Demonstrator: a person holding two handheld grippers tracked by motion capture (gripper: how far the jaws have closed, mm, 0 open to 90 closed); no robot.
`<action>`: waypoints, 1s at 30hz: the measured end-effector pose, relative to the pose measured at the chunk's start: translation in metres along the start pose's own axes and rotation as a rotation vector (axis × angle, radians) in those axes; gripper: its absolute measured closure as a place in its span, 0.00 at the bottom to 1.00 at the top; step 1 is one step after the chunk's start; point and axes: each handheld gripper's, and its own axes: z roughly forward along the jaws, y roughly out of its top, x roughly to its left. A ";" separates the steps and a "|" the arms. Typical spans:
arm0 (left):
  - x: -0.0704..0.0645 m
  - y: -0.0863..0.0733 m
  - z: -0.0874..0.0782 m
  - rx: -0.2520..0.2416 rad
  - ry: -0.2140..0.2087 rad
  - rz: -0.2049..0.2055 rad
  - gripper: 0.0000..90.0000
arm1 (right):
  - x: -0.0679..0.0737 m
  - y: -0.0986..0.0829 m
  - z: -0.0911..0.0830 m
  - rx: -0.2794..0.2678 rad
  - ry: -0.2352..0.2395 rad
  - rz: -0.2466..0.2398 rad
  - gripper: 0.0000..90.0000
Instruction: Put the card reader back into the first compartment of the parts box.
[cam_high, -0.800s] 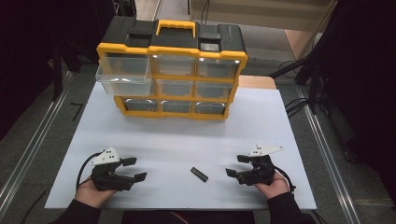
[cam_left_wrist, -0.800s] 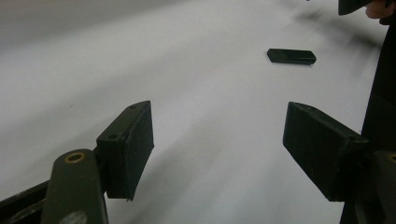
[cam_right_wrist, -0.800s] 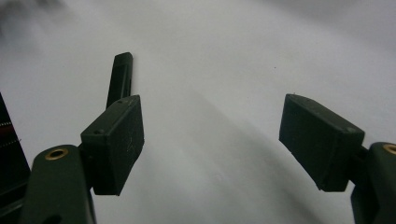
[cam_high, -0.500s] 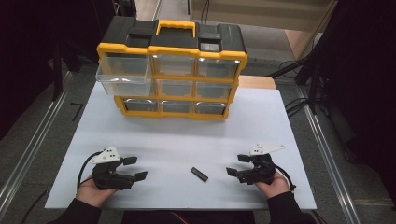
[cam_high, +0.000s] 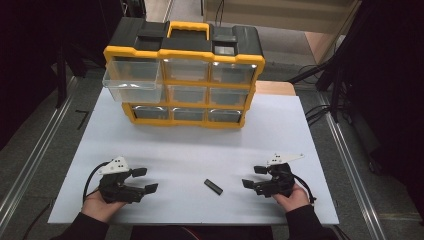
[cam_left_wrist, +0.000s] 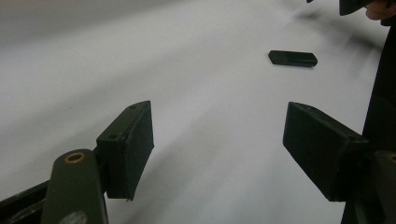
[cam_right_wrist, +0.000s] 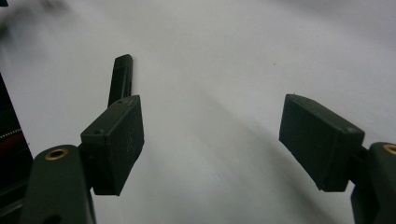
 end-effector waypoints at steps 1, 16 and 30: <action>0.000 0.000 0.000 0.000 0.000 -0.003 0.29 | 0.000 0.000 0.000 -0.001 0.000 -0.002 0.23; 0.000 0.001 -0.001 -0.002 -0.002 -0.005 0.29 | 0.001 0.001 0.000 -0.005 0.013 0.003 0.23; 0.000 0.001 0.000 0.000 -0.006 -0.009 0.29 | 0.004 0.008 0.002 -0.021 0.019 -0.002 0.24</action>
